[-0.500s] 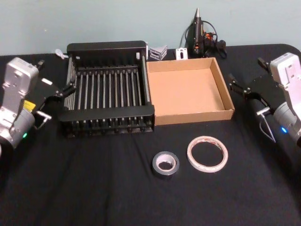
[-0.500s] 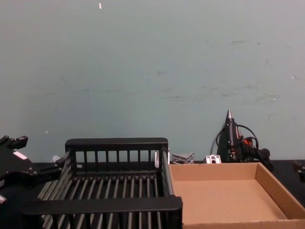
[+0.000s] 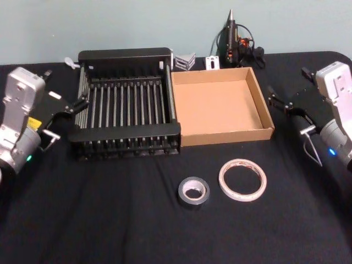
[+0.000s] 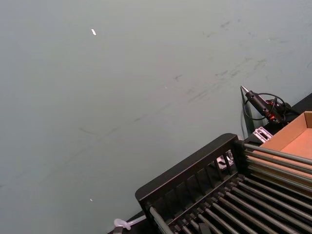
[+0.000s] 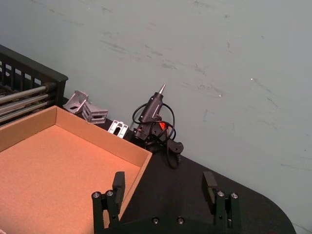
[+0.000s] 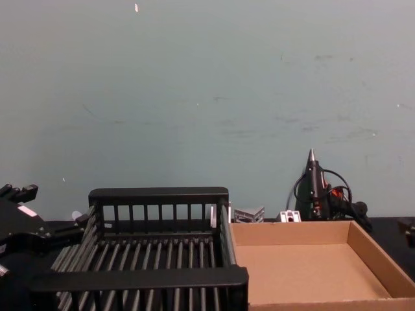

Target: Pick up the white tape and place it into the black box , Pick up the silver tape and place it into the brown box.

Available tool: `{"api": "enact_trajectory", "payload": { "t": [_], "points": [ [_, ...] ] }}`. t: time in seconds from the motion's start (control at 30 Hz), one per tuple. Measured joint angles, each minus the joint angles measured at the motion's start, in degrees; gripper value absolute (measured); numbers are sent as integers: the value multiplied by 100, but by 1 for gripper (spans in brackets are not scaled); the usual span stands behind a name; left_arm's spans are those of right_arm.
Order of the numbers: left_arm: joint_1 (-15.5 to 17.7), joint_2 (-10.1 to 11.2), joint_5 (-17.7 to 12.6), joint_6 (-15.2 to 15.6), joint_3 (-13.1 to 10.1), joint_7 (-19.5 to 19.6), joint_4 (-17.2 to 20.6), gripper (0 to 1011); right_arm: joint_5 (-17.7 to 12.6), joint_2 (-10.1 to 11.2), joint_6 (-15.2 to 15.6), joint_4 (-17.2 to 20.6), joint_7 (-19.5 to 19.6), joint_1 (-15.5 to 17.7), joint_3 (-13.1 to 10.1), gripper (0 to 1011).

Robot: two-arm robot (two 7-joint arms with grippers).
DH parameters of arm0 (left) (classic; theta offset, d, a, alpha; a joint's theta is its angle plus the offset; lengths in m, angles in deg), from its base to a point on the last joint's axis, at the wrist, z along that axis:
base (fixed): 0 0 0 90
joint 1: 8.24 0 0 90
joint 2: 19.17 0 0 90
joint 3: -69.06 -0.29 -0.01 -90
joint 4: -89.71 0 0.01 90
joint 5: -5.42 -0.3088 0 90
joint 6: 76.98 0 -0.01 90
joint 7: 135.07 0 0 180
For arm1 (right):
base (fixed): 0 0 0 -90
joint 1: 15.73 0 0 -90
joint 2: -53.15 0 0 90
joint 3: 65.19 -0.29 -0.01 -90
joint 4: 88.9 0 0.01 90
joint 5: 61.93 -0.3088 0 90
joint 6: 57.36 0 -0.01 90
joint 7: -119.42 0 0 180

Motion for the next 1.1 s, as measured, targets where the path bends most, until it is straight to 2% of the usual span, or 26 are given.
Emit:
{"api": "enact_trajectory", "payload": {
  "t": [1.1],
  "points": [
    [0,0,0,0,0,0,0,1001,0,-15,0,5,-27,15,-39,1002]
  ]
}}
